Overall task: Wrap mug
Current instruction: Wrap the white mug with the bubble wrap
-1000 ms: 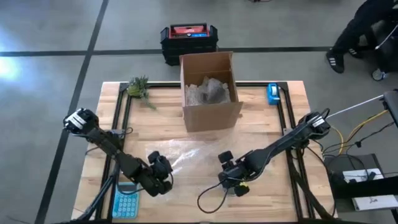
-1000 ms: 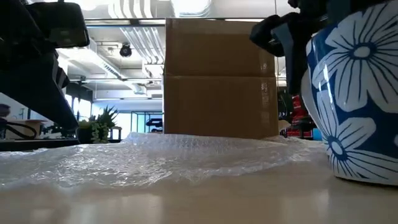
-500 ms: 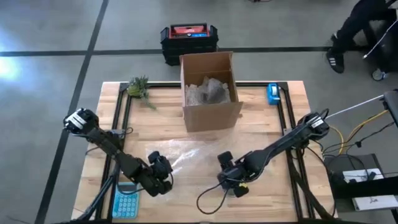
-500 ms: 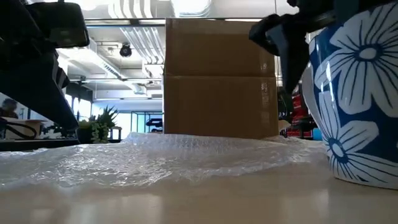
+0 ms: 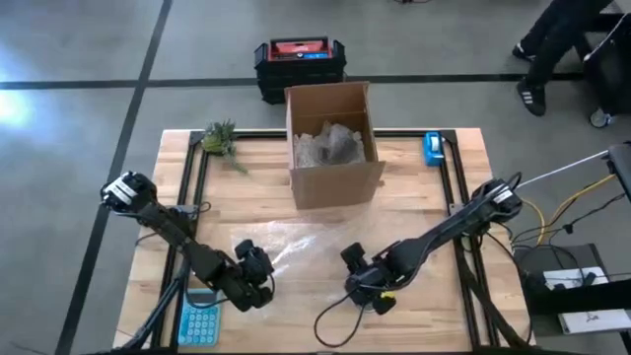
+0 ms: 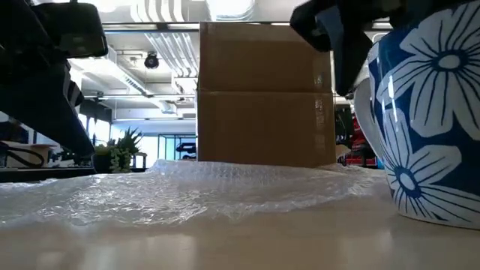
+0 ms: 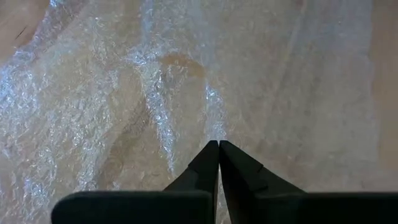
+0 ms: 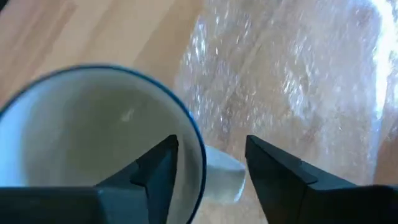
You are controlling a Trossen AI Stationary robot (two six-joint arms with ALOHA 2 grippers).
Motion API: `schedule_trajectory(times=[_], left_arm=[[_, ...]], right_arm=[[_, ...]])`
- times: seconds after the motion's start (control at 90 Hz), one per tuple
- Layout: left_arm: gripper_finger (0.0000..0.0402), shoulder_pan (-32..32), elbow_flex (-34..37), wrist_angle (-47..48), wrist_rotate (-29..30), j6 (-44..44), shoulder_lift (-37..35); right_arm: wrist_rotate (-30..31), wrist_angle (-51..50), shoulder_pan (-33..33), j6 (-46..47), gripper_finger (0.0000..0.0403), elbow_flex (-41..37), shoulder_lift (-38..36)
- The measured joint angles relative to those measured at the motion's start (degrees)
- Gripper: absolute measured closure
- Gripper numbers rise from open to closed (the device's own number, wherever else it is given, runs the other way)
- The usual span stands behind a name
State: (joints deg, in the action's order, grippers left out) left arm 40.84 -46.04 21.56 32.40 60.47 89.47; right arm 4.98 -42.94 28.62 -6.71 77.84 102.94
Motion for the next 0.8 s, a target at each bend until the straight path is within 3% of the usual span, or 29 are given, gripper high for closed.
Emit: schedule_trajectory(times=[0.3, 0.522, 0.8], left_arm=[[0.0402, 0.00, 0.00, -0.26, -0.02, 0.00, 0.00], [0.0402, 0.00, 0.00, -0.57, -0.02, 0.00, 0.00], [0.0402, 0.00, 0.00, -0.59, -0.01, 0.00, 0.00]], right_arm=[[-1.26, -0.41, 0.01, 0.24, 0.0389, 0.00, -0.16], [-0.80, -2.45, -0.06, 3.23, 0.0390, 0.49, -0.40], [-0.34, -13.88, -0.80, 6.74, 0.0399, 10.37, -0.86]])
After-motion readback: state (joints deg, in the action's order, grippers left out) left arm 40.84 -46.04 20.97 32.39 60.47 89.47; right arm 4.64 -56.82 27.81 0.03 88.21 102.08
